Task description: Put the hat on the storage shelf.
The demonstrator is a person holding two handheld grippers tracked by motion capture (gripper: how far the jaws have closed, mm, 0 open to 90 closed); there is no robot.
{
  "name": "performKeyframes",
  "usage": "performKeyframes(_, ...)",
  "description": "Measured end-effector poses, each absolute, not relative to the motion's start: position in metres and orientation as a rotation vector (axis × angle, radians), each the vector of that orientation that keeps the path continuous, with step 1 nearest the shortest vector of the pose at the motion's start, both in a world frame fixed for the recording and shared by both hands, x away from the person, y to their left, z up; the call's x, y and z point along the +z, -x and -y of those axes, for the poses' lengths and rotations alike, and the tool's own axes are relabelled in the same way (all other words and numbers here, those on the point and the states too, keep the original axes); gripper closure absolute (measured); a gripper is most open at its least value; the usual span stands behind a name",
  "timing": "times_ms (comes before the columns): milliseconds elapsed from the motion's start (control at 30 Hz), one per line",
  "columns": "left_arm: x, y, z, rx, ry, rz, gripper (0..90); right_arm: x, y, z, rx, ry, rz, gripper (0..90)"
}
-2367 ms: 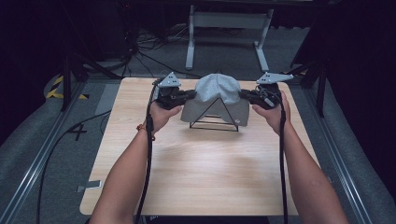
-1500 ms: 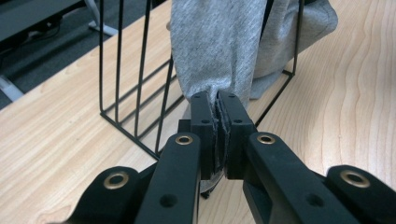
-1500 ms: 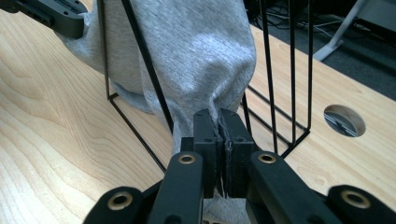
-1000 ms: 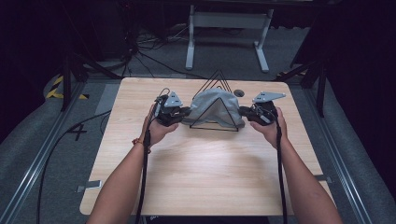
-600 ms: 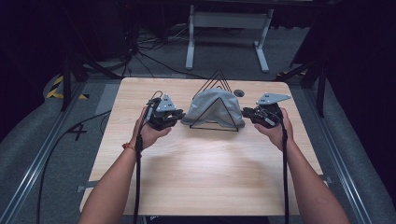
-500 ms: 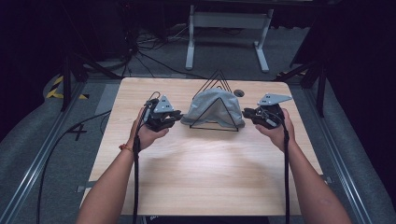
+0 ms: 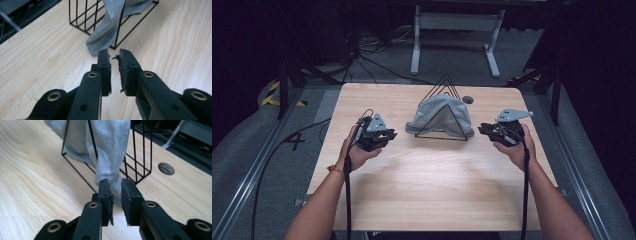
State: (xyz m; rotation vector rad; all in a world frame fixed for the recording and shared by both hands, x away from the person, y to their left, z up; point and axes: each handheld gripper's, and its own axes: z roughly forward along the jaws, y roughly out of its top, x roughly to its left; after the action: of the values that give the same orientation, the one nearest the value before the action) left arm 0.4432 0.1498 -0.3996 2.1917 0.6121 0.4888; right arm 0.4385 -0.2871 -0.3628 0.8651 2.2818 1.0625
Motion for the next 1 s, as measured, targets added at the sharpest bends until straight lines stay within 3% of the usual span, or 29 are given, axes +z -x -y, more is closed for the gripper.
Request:
performKeyframes(567, -0.425, -0.412, -0.173, 0.469, -2.298, -0.601, 78.1, -0.390, -0.409, 0.321, 0.982, -0.921, -2.302, 72.5)
performKeyframes(1000, -0.448, -0.388, -0.192, 0.418, -2.337, -0.620, 68.0, -0.410, -0.378, 0.349, 0.947, -0.939, -2.303, 61.7)
